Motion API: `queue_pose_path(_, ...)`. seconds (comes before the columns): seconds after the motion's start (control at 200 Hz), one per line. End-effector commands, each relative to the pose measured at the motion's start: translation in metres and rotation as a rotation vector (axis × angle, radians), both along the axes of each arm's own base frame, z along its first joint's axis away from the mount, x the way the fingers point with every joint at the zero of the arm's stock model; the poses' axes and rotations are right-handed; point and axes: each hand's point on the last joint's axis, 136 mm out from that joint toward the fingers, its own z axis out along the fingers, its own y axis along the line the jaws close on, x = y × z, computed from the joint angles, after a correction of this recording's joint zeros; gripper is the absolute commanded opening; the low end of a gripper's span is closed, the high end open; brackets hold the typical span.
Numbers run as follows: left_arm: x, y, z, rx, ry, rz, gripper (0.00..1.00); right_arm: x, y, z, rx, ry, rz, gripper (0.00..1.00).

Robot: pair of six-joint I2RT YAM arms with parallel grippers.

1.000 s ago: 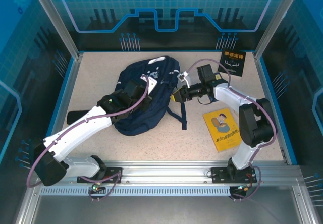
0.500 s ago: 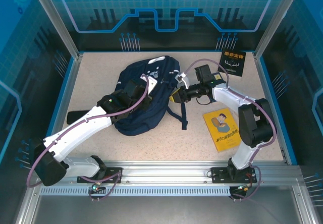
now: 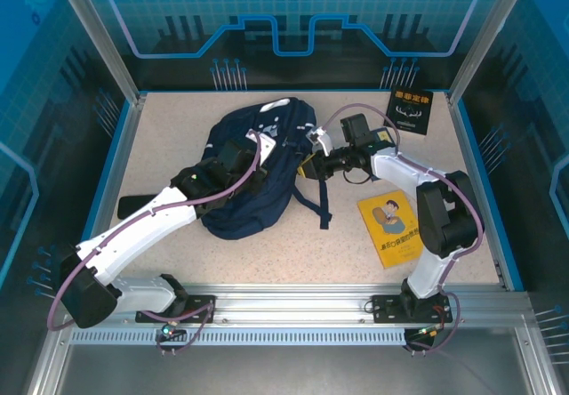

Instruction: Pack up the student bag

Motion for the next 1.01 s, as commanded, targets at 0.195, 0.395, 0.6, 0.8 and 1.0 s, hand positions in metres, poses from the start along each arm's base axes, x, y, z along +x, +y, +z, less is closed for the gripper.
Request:
queue_pose_path(0.195,0.017,-0.004,0.041,-0.109,-0.145,0.039,0.05,-0.006,-0.006,0.002,-0.044,-0.082,-0.029,0.00)
queue_pose_path(0.395,0.023,-0.005,0.036,-0.118,-0.131,0.069,0.05,-0.028,-0.007,0.009,-0.043,-0.100,-0.007,0.00)
queue_pose_path(0.6,0.041,-0.018,0.024,-0.183,-0.090,0.130,0.04,-0.066,0.011,0.015,-0.055,-0.121,0.033,0.00)
queue_pose_path(0.8,0.065,-0.043,0.021,-0.242,-0.062,0.145,0.04,-0.102,0.028,0.017,-0.036,-0.124,0.085,0.00)
queue_pose_path(1.0,0.075,-0.063,0.012,-0.298,-0.036,0.122,0.04,-0.110,0.040,0.000,0.005,-0.066,0.068,0.00)
